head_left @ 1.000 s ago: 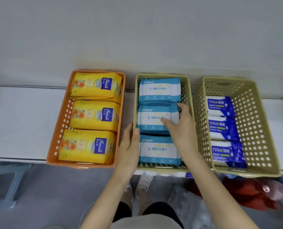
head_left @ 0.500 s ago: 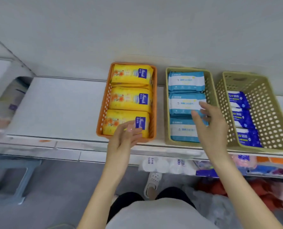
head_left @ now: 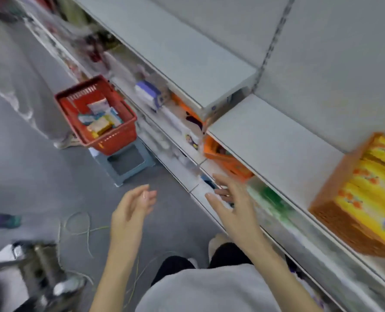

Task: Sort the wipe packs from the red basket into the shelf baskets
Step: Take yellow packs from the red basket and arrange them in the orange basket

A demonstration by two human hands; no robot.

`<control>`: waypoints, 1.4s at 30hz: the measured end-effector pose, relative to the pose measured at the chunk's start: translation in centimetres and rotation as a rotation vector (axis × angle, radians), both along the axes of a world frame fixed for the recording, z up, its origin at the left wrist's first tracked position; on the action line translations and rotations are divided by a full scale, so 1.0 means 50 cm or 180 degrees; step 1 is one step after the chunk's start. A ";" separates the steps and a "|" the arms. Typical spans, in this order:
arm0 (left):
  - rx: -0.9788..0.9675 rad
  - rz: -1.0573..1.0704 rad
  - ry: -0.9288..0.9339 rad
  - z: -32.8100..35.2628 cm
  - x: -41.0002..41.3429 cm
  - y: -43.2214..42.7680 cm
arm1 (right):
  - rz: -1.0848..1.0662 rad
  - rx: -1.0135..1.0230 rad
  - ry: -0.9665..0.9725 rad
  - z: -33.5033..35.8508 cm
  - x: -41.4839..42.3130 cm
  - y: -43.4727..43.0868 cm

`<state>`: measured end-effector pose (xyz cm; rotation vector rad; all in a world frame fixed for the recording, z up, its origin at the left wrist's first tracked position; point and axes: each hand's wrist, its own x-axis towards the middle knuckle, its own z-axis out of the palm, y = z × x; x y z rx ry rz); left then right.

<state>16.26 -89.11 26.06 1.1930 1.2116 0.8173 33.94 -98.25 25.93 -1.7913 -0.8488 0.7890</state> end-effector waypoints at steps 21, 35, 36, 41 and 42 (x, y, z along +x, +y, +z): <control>-0.1069 0.2084 0.0410 -0.157 -0.126 0.707 | 0.1864 -0.0805 0.0330 -0.169 -0.062 1.058; -0.1516 0.1735 0.0934 -0.536 -0.125 1.236 | 0.1364 -0.1786 0.0781 -0.554 -0.107 1.476; -0.1457 0.1609 0.1111 -0.572 -0.130 1.268 | 0.1277 -0.1873 0.0818 -0.599 -0.115 1.485; -0.0763 0.0780 0.2009 -0.703 -0.155 1.469 | 0.0949 -0.1943 0.0845 -0.788 -0.165 1.582; -0.0643 0.0509 0.2321 -0.727 -0.160 1.513 | 0.0880 -0.1913 0.0864 -0.817 -0.177 1.605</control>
